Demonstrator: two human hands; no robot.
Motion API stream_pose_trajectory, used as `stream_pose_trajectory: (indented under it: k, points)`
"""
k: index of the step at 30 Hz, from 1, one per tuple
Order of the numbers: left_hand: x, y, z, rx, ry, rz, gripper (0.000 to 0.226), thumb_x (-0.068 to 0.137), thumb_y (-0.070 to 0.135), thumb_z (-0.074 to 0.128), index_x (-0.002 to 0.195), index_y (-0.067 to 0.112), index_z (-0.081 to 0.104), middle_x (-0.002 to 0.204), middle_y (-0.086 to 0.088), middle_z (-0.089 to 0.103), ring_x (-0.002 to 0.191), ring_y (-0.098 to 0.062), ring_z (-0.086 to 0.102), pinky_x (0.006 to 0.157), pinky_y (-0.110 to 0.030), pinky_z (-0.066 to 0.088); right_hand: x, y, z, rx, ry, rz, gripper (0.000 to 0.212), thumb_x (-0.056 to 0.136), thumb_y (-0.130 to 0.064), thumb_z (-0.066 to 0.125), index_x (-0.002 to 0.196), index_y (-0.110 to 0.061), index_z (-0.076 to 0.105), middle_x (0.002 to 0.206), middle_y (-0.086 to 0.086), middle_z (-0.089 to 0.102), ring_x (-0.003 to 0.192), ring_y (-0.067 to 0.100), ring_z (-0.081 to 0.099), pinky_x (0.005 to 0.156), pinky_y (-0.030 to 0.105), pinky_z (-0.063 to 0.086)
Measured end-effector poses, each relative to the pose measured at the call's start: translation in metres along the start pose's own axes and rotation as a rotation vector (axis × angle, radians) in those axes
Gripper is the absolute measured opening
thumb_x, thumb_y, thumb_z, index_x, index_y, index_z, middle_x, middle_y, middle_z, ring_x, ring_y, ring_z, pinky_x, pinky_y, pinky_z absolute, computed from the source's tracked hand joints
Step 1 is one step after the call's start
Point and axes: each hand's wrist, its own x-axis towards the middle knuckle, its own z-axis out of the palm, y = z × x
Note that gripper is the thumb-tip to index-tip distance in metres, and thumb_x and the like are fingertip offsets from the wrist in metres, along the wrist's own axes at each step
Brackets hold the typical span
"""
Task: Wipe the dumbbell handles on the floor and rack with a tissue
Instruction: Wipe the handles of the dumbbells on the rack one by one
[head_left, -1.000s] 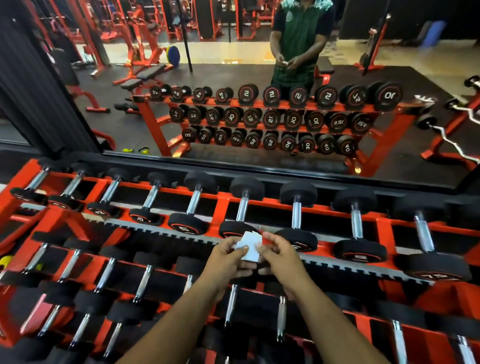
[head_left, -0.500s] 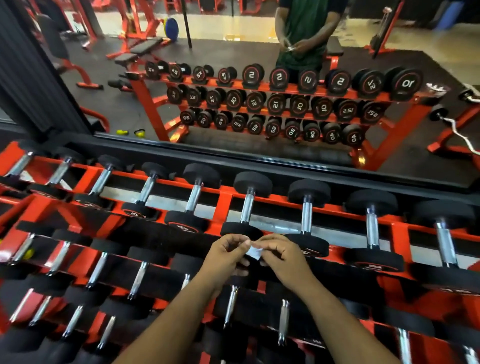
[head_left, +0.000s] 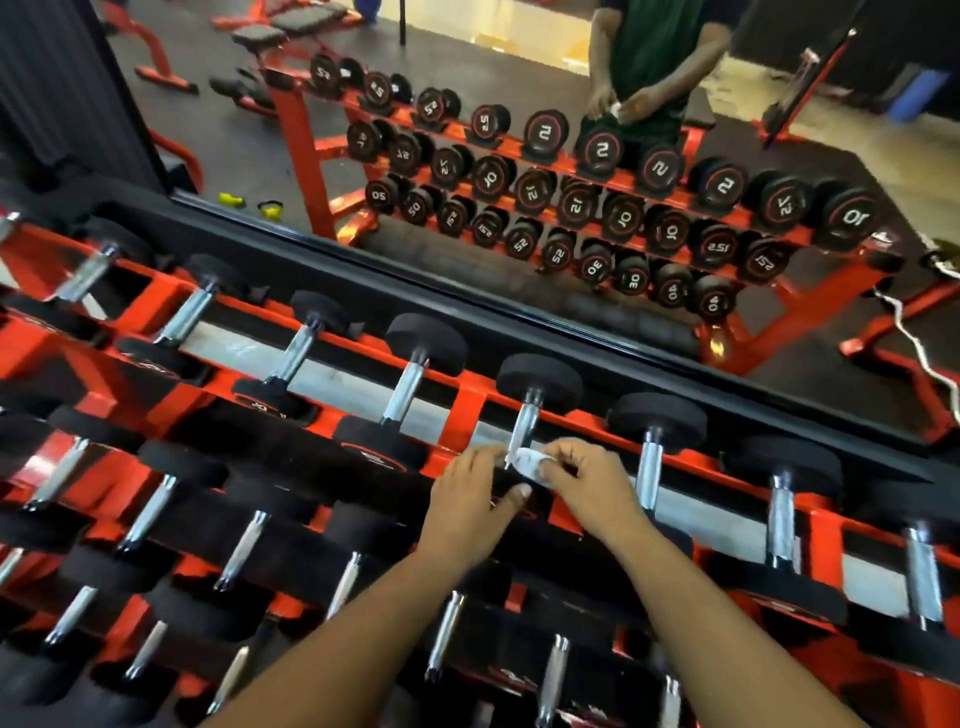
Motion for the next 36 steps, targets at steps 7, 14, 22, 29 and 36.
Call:
stream_pose_trajectory:
  k: [7, 14, 22, 29, 36]
  points:
    - [0.002, -0.001, 0.038, 0.258, -0.202, -0.235, 0.096, 0.093, 0.07, 0.047, 0.161, 0.019, 0.002, 0.17, -0.006, -0.001, 0.156, -0.02, -0.005, 0.124, -0.044, 0.001, 0.066, 0.033, 0.016, -0.576, 0.127, -0.377, 0.022, 0.087, -0.012, 0.07, 0.108, -0.02, 0.071, 0.101, 0.007, 0.074, 0.088, 0.03, 0.071, 0.068, 0.038, 0.056]
    - [0.014, 0.004, 0.049, 0.319, -0.192, -0.235, 0.1, 0.092, 0.062, 0.052, 0.161, 0.013, -0.001, 0.168, -0.014, -0.007, 0.155, -0.024, -0.012, 0.123, -0.038, -0.007, 0.077, 0.075, 0.035, -0.915, -0.257, -0.767, 0.046, 0.09, -0.022, 0.044, 0.129, -0.021, 0.067, 0.131, 0.002, 0.068, 0.126, 0.021, 0.06, 0.111, 0.043, 0.044]
    - [0.02, 0.008, 0.045, 0.462, -0.297, -0.297, 0.105, 0.092, 0.073, 0.038, 0.157, 0.016, -0.021, 0.159, -0.011, -0.036, 0.149, -0.024, -0.033, 0.118, -0.056, -0.019, 0.095, 0.08, 0.016, -0.988, -0.336, -0.799, 0.066, 0.098, -0.021, 0.05, 0.159, -0.018, 0.024, 0.166, 0.003, 0.021, 0.154, 0.021, 0.016, 0.125, 0.049, 0.011]
    - [0.021, 0.003, 0.043, 0.355, -0.332, -0.281, 0.11, 0.092, 0.07, 0.047, 0.157, 0.013, -0.022, 0.165, -0.006, -0.027, 0.152, -0.019, -0.024, 0.124, -0.044, -0.008, 0.081, 0.089, 0.009, -0.934, -0.533, -0.92, 0.064, 0.1, -0.013, 0.04, 0.16, -0.022, 0.02, 0.167, -0.003, 0.014, 0.155, 0.017, 0.003, 0.125, 0.052, 0.004]
    - [0.028, 0.012, 0.037, 0.434, -0.414, -0.319, 0.108, 0.092, 0.073, 0.042, 0.158, 0.014, -0.021, 0.166, -0.009, -0.024, 0.153, -0.022, -0.022, 0.125, -0.052, -0.006, 0.084, 0.073, 0.019, -0.942, -0.307, -0.574, 0.073, 0.1, -0.013, 0.036, 0.161, -0.018, -0.005, 0.169, 0.002, -0.005, 0.155, 0.02, -0.006, 0.126, 0.048, 0.001]
